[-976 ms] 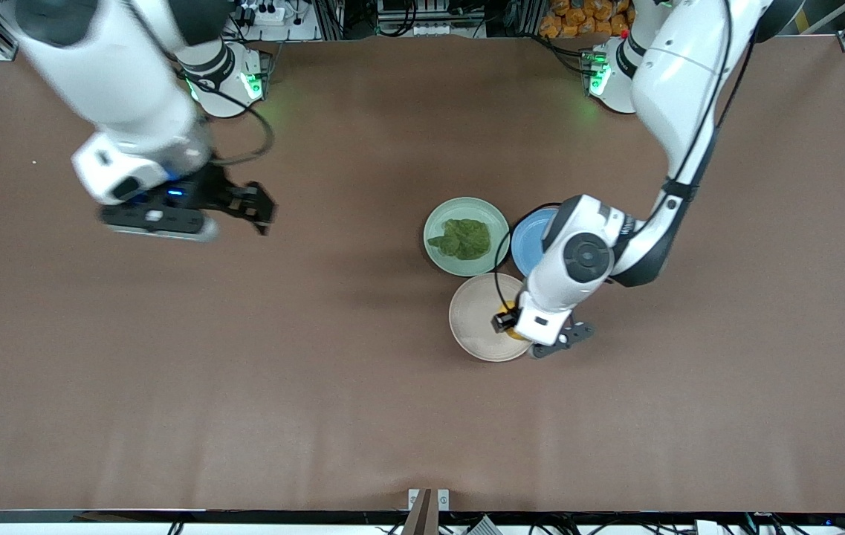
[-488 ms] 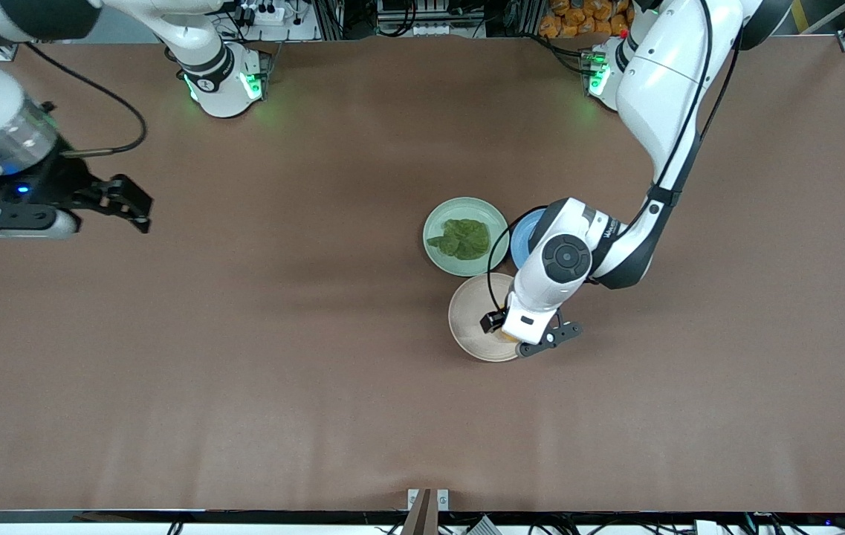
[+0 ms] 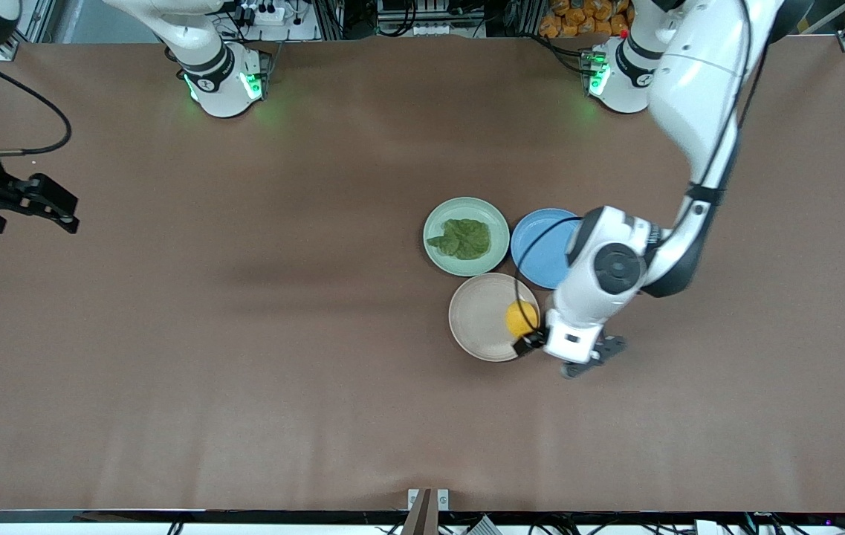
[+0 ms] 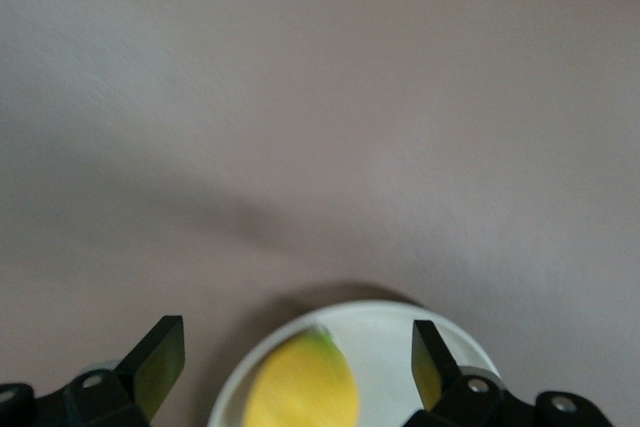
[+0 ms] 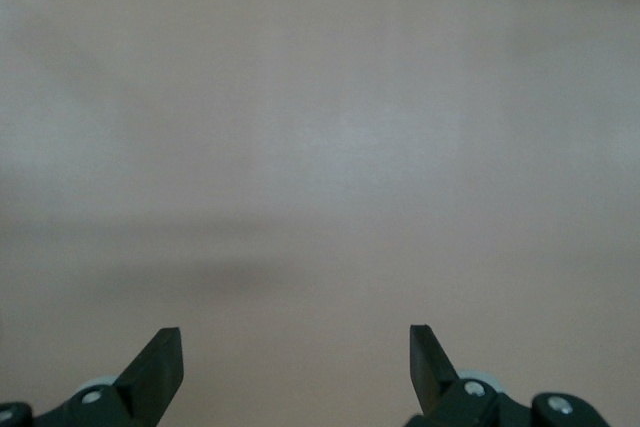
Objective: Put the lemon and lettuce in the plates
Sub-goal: 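Open the left gripper over the cream plate and lift away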
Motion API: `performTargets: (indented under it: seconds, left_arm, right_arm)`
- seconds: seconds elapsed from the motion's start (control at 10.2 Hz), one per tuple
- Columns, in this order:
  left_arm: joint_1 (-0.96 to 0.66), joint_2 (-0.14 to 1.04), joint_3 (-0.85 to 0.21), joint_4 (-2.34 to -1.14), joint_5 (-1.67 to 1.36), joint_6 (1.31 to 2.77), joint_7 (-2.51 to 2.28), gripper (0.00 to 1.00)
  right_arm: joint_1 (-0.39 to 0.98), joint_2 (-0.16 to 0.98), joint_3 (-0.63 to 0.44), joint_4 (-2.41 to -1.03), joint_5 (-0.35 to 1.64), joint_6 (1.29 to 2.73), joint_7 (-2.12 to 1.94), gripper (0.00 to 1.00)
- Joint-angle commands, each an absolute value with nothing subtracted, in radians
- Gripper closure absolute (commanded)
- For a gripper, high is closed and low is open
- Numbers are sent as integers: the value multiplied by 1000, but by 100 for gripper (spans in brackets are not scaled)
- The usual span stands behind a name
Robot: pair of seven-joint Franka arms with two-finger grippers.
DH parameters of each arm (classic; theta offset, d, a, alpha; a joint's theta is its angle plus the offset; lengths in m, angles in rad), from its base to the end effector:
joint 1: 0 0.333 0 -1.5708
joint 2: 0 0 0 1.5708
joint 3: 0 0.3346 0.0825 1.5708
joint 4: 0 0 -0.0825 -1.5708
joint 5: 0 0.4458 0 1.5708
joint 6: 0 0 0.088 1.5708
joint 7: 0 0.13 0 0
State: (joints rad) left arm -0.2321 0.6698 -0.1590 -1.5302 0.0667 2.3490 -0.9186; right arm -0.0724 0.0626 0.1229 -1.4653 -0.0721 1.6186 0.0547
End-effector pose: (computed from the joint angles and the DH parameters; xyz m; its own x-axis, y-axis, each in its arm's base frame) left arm 0.7360 -0.2825 0.2381 0.8609 0.5051 0.0602 0.4923 -0.8571 0.1517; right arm 0.6441 0.0210 0.6424 0.9955 -0.0018 0.0943 -0.0074 -0.9982 0.0592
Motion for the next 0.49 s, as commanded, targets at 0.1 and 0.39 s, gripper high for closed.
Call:
performTargets:
  seconds: [0.1,0.39]
  left_arm:
    - [-116,606,-167,-1554,81,2287,-936,0]
    - [-46,566,-175,-1638,80,2266,-949,0]
  right_arm:
    - [-69,11,46,-1497,60,1597,-16,0]
    - [-69,12,31,-1503,60,1589,-38,0]
